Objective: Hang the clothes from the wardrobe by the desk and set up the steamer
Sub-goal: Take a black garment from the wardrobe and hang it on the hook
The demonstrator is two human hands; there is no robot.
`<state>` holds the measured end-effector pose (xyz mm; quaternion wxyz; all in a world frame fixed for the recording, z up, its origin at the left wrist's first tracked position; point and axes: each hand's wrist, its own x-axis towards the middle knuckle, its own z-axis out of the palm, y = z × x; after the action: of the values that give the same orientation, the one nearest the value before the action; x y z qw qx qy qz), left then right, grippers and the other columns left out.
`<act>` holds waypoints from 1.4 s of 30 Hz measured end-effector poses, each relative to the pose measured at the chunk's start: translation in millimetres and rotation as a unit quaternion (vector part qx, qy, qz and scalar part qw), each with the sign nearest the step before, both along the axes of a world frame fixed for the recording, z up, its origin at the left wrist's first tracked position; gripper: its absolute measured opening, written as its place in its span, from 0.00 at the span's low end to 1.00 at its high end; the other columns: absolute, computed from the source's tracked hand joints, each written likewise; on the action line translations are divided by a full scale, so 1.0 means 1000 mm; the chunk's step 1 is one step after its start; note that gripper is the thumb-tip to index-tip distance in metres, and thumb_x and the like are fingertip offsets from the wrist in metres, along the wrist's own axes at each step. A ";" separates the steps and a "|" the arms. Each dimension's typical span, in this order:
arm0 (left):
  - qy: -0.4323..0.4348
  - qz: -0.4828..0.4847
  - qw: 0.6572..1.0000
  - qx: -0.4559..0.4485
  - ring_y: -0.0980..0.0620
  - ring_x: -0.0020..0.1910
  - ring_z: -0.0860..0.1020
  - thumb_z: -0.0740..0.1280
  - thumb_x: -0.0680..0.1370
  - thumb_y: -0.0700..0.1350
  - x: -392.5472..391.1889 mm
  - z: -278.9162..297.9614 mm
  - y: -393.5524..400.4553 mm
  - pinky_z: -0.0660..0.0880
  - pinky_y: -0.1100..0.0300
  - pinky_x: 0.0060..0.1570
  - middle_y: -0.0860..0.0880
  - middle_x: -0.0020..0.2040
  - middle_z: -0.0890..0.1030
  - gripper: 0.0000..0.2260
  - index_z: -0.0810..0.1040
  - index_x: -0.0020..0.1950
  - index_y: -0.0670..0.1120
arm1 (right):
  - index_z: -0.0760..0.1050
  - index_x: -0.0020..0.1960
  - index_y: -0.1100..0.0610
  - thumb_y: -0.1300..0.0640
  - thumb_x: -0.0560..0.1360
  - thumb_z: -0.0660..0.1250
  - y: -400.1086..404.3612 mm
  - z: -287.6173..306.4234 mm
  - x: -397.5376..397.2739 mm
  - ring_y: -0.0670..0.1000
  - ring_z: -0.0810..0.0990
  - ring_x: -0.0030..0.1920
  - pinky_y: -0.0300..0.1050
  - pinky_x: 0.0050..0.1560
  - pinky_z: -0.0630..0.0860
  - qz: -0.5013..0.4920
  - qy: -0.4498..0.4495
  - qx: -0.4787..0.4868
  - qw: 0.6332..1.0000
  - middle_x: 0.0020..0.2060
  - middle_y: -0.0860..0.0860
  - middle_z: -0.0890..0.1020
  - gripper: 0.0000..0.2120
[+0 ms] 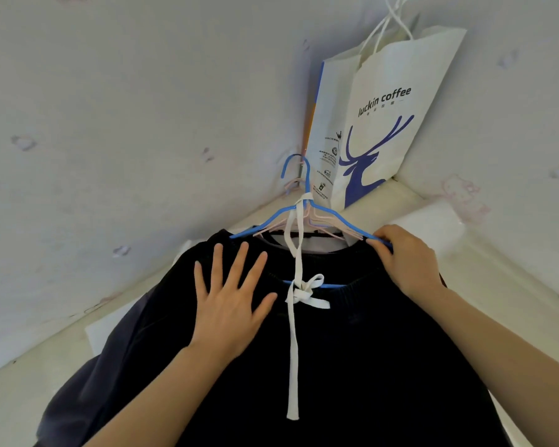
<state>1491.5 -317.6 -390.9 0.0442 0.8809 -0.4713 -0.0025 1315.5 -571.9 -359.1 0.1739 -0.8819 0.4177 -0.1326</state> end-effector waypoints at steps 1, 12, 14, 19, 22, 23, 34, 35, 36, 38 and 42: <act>-0.005 0.004 1.000 -0.001 0.41 0.78 0.41 0.46 0.78 0.66 0.001 -0.001 -0.001 0.44 0.34 0.72 0.50 0.79 0.53 0.30 0.52 0.78 0.58 | 0.76 0.50 0.53 0.49 0.78 0.64 -0.002 0.004 0.001 0.54 0.77 0.43 0.45 0.41 0.68 0.000 -0.007 -0.009 1.000 0.43 0.49 0.80 0.08; -0.002 0.026 1.000 -0.002 0.42 0.78 0.45 0.46 0.78 0.65 0.006 -0.006 -0.029 0.46 0.33 0.72 0.51 0.78 0.58 0.30 0.56 0.78 0.56 | 0.76 0.48 0.51 0.46 0.78 0.63 -0.028 -0.014 0.008 0.55 0.78 0.44 0.47 0.43 0.70 -0.011 0.012 0.012 1.000 0.42 0.49 0.80 0.09; -0.007 0.030 1.000 -0.003 0.42 0.78 0.46 0.47 0.78 0.65 0.005 -0.009 -0.028 0.46 0.34 0.72 0.50 0.78 0.60 0.29 0.59 0.77 0.56 | 0.77 0.47 0.52 0.46 0.77 0.64 -0.028 -0.022 0.009 0.54 0.76 0.42 0.47 0.42 0.69 -0.011 0.004 0.017 1.000 0.41 0.49 0.80 0.09; -0.007 0.035 0.999 -0.001 0.42 0.78 0.48 0.48 0.78 0.64 0.001 -0.011 -0.025 0.44 0.35 0.73 0.50 0.76 0.63 0.27 0.67 0.73 0.54 | 0.78 0.50 0.58 0.54 0.74 0.70 -0.029 -0.030 0.006 0.56 0.74 0.46 0.50 0.41 0.73 0.047 -0.016 -0.055 0.997 0.45 0.54 0.77 0.09; 0.005 0.041 0.999 0.005 0.43 0.78 0.46 0.47 0.78 0.65 0.000 -0.011 -0.023 0.42 0.36 0.73 0.51 0.77 0.61 0.28 0.65 0.74 0.56 | 0.77 0.54 0.59 0.57 0.73 0.71 -0.026 -0.030 0.002 0.60 0.76 0.46 0.54 0.43 0.76 0.083 0.000 -0.099 0.992 0.47 0.57 0.77 0.11; 0.008 0.043 0.999 0.007 0.44 0.78 0.45 0.46 0.78 0.65 0.000 -0.011 -0.024 0.42 0.37 0.73 0.52 0.77 0.60 0.28 0.63 0.75 0.57 | 0.77 0.54 0.60 0.58 0.74 0.70 -0.023 -0.027 0.002 0.60 0.76 0.46 0.55 0.43 0.76 0.089 0.007 -0.111 0.990 0.47 0.57 0.78 0.10; 0.024 0.055 0.996 0.064 0.44 0.77 0.36 0.42 0.79 0.64 -0.003 -0.008 -0.026 0.39 0.38 0.73 0.52 0.80 0.48 0.29 0.47 0.78 0.58 | 0.63 0.74 0.56 0.47 0.80 0.44 0.039 -0.037 -0.026 0.58 0.55 0.76 0.60 0.73 0.57 0.058 0.135 -0.105 0.984 0.74 0.57 0.63 0.26; 0.029 0.059 0.995 0.071 0.44 0.77 0.36 0.42 0.79 0.64 -0.004 -0.006 -0.027 0.39 0.38 0.73 0.52 0.80 0.47 0.28 0.46 0.78 0.58 | 0.60 0.75 0.55 0.45 0.80 0.42 0.041 -0.036 -0.027 0.58 0.52 0.77 0.60 0.73 0.55 0.063 0.152 -0.099 0.981 0.75 0.56 0.61 0.28; 0.040 0.064 0.994 0.076 0.44 0.77 0.36 0.43 0.80 0.64 -0.005 -0.004 -0.028 0.39 0.38 0.73 0.52 0.80 0.46 0.28 0.45 0.79 0.58 | 0.57 0.76 0.54 0.44 0.80 0.41 0.043 -0.034 -0.028 0.57 0.50 0.77 0.60 0.73 0.54 0.067 0.169 -0.090 0.979 0.76 0.56 0.59 0.28; 0.067 0.075 0.992 0.080 0.43 0.77 0.36 0.44 0.81 0.62 -0.009 0.003 -0.030 0.40 0.38 0.72 0.52 0.80 0.43 0.28 0.43 0.79 0.57 | 0.51 0.78 0.52 0.44 0.81 0.42 0.046 -0.028 -0.032 0.57 0.46 0.77 0.58 0.75 0.51 0.067 0.190 -0.061 0.978 0.77 0.55 0.55 0.27; 0.064 0.037 0.994 0.083 0.42 0.78 0.39 0.45 0.82 0.58 -0.031 0.013 -0.014 0.45 0.39 0.74 0.52 0.79 0.40 0.26 0.38 0.78 0.56 | 0.44 0.78 0.51 0.44 0.82 0.44 0.073 -0.011 -0.047 0.57 0.43 0.77 0.56 0.76 0.49 0.054 0.212 -0.015 0.976 0.78 0.54 0.50 0.28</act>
<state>1460.8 -331.6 -377.6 0.0012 0.8966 -0.4324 -0.0958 1268.5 -499.0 -369.8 0.0751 -0.9135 0.3952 0.0606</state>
